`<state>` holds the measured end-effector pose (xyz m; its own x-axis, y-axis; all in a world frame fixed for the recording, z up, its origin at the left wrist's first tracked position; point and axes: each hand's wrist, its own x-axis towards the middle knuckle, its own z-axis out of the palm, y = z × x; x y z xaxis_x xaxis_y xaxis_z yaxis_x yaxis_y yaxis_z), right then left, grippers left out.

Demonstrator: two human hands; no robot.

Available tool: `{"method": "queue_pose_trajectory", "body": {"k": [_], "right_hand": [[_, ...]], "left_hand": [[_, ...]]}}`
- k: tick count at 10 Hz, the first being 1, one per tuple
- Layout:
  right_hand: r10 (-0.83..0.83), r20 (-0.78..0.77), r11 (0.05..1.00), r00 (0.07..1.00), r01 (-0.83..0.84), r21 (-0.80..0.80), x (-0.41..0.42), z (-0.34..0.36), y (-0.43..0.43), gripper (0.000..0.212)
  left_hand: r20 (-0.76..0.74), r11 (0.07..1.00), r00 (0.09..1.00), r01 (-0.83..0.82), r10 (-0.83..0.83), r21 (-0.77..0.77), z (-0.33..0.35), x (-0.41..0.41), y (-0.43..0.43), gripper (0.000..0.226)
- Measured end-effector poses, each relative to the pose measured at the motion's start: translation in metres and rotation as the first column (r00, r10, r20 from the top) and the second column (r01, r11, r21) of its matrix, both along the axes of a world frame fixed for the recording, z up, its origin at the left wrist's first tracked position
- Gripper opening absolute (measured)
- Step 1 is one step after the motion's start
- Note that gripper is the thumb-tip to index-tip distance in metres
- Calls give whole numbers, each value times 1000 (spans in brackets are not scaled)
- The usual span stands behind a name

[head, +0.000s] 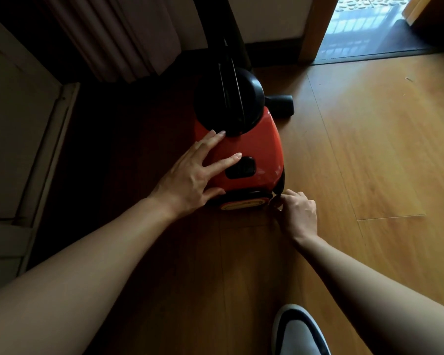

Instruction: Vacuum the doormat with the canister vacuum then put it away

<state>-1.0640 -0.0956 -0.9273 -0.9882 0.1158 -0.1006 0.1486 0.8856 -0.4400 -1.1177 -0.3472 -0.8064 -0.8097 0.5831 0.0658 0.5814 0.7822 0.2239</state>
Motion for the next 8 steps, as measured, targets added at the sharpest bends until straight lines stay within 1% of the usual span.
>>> {"method": "queue_pose_trajectory", "body": {"k": [1,2,3,4,5,6,7,8], "right_hand": [[57,-19,998,998,-56,41,7,0,-4,4],[84,-7,996,996,-84,-13,15,4,-7,3],[59,-36,997,998,-61,-50,23,9,-10,4],[2,-60,997,998,-7,-82,29,20,-11,8],[-7,-75,997,997,0,-81,28,48,-9,10],[62,-54,998,997,-63,-15,22,101,-6,13],[156,-48,987,987,-154,47,10,183,-1,25],[243,-34,964,969,-237,122,4,275,1,37]], "left_hand": [[-42,994,999,-38,34,-101,5,6,6,84],[-83,985,993,-100,88,-144,8,16,13,84],[-90,977,984,-167,156,-130,11,25,20,81],[-68,970,977,-211,204,-117,20,33,25,76],[-21,965,971,-240,239,-109,41,36,29,70],[16,958,962,-268,271,-100,80,35,33,64],[20,955,956,-292,293,-59,142,35,39,59],[46,955,956,-287,291,-69,221,46,49,59]]}}
